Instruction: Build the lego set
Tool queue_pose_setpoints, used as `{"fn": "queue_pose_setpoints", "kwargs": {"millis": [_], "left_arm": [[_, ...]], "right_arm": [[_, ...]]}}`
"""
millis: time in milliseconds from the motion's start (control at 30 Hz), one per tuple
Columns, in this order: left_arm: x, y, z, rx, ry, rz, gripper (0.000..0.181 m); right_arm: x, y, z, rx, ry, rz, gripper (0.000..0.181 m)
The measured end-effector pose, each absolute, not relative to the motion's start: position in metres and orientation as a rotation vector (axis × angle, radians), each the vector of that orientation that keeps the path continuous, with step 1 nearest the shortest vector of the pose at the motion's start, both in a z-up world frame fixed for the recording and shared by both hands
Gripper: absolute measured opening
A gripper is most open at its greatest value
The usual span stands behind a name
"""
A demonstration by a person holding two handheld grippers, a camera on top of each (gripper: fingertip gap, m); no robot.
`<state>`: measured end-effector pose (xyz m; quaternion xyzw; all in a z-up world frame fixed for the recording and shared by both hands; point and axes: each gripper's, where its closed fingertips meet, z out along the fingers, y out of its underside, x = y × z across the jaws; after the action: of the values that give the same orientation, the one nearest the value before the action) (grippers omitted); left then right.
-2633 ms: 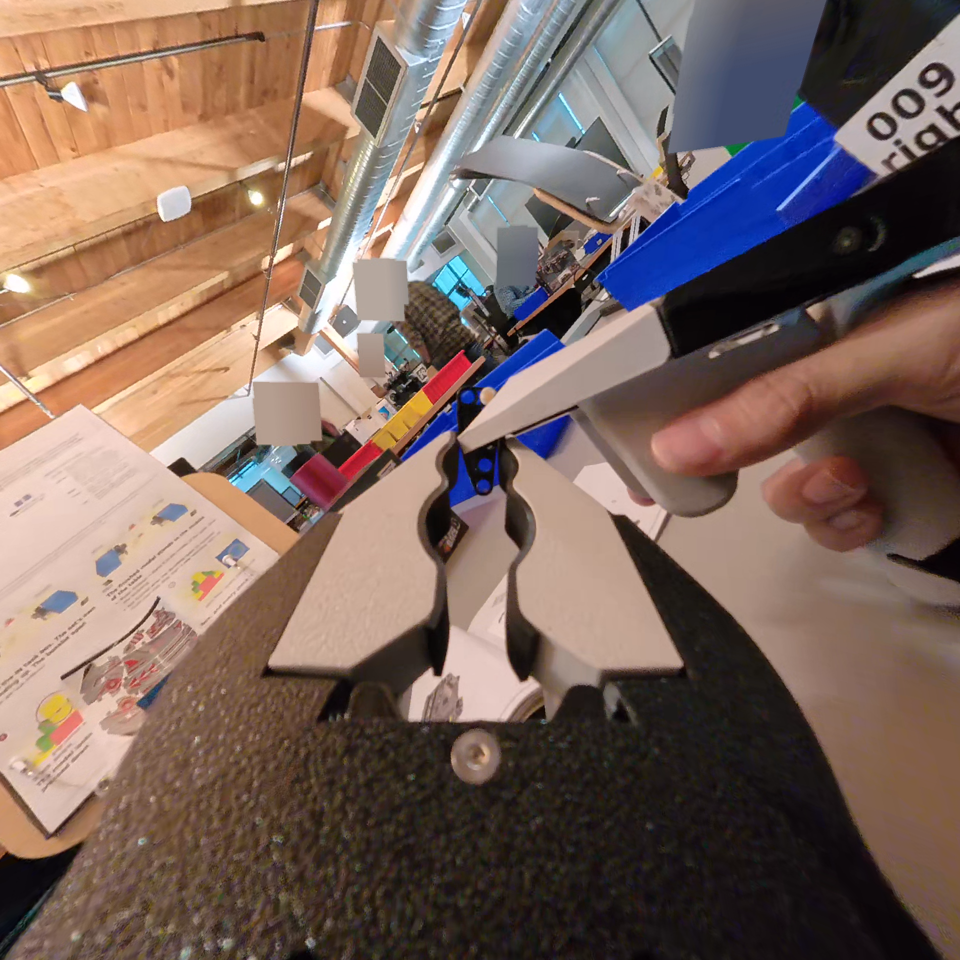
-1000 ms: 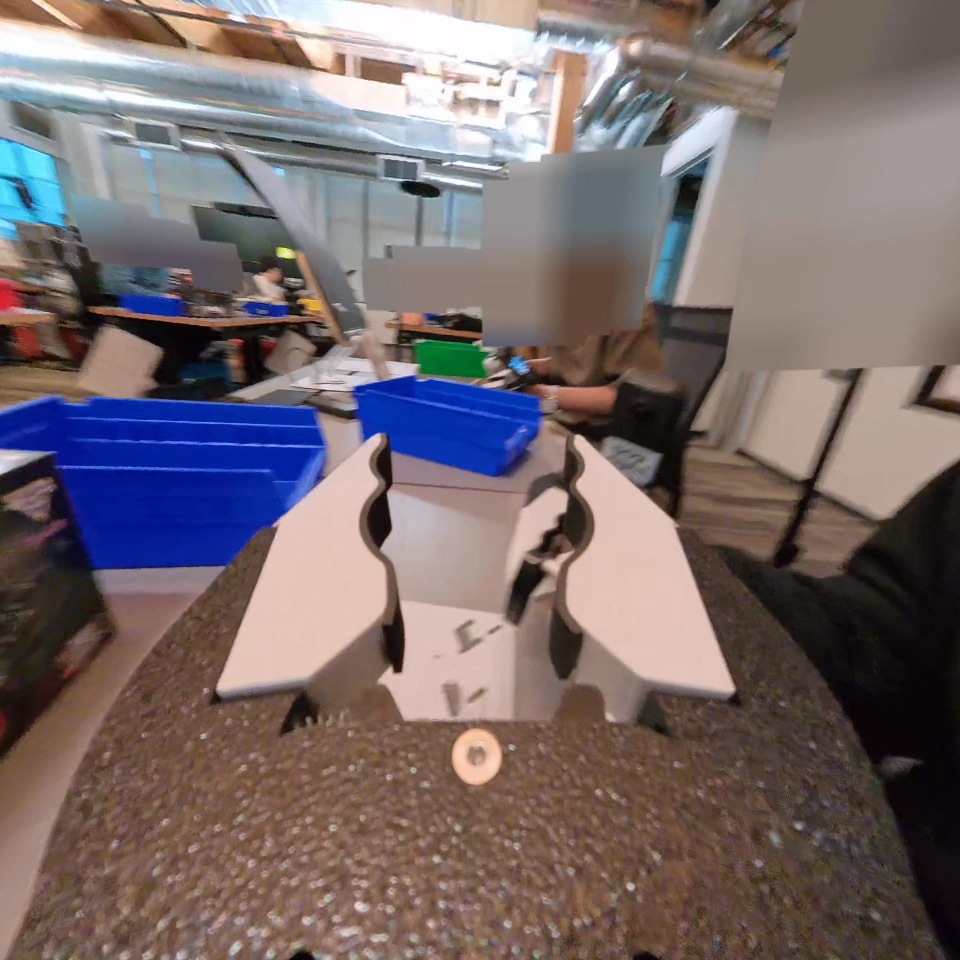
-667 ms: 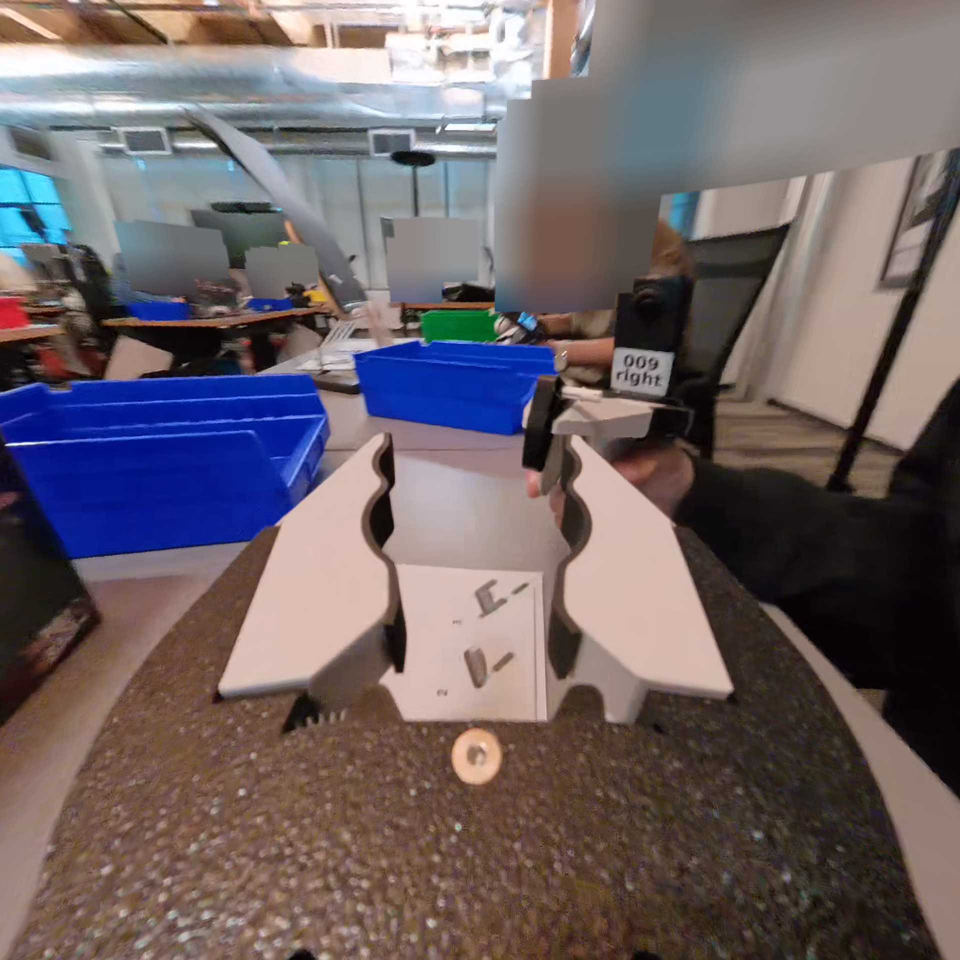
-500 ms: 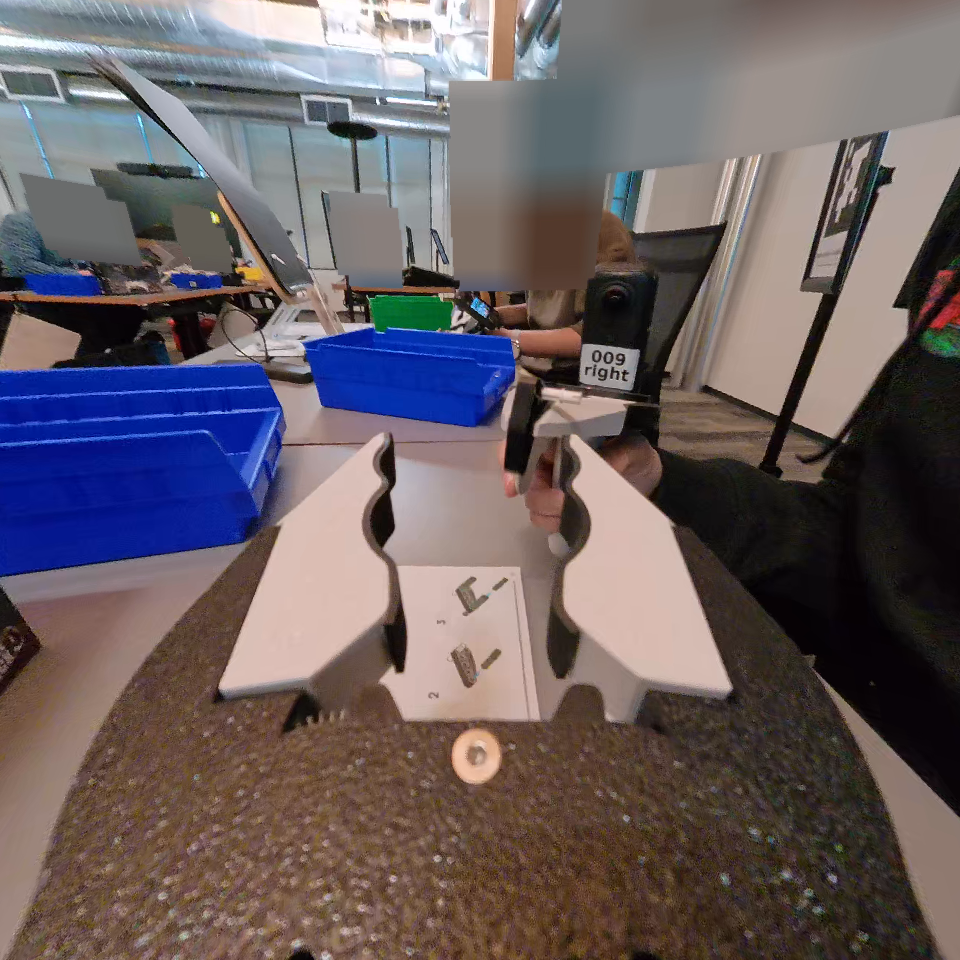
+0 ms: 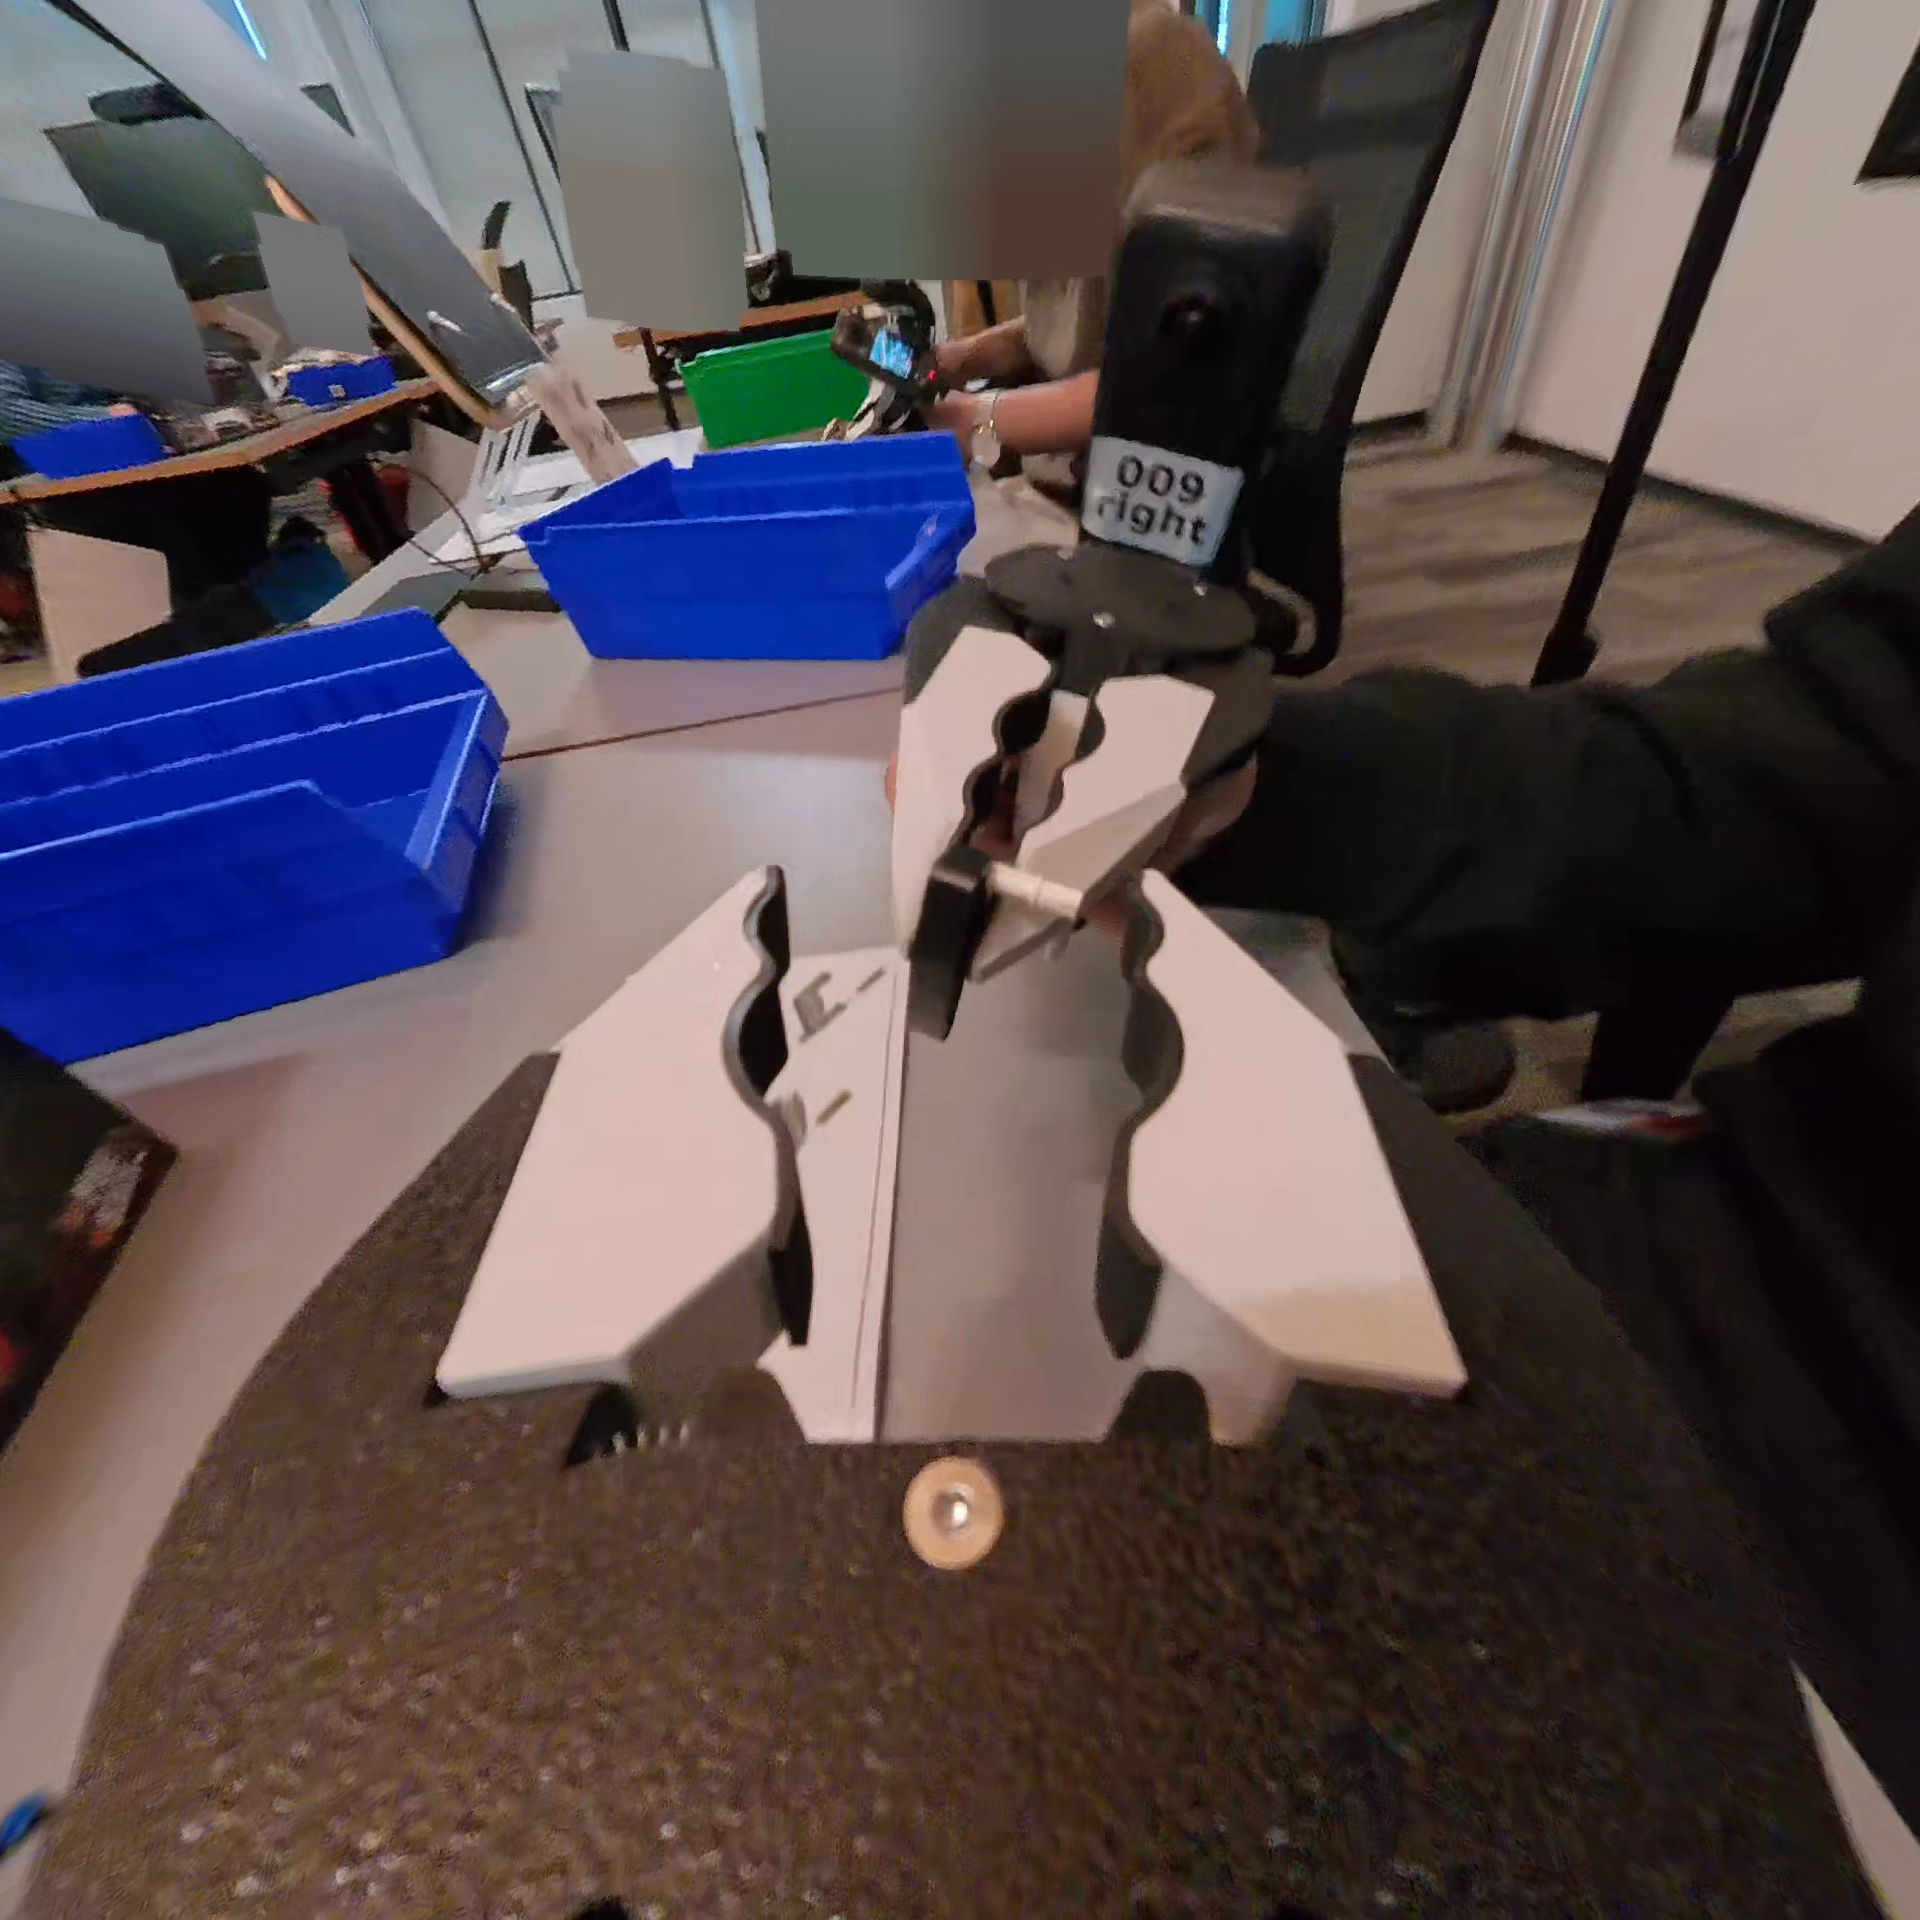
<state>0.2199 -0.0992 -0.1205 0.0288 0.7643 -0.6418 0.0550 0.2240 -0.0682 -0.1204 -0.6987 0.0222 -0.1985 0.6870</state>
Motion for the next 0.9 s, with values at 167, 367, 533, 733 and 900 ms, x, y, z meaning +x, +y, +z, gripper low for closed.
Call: {"fn": "queue_pose_setpoints", "kwargs": {"millis": [167, 367, 533, 733, 900], "left_arm": [[0.202, -0.065, -0.135, 0.066, 2.309, -1.896, 0.058], [0.201, -0.058, -0.139, 0.124, 2.23, -1.928, 0.056], [0.199, -0.059, -0.151, 0.18, 2.24, -1.878, 0.046], [0.207, -0.051, -0.164, 0.132, 2.226, -1.794, 0.039], [0.21, -0.049, -0.167, 0.109, 2.207, -1.786, 0.041]], "right_arm": [[0.211, -0.048, -0.121, -1.517, 0.012, -0.39, 0.005], [0.205, -0.025, -0.138, -1.558, -0.059, -0.373, 0.005], [0.206, -0.024, -0.151, -1.588, -0.102, -0.326, 0.005], [0.217, -0.032, -0.157, -1.6, -0.112, -0.395, 0.005], [0.224, -0.03, -0.159, -1.6, -0.136, -0.536, 0.005]]}}
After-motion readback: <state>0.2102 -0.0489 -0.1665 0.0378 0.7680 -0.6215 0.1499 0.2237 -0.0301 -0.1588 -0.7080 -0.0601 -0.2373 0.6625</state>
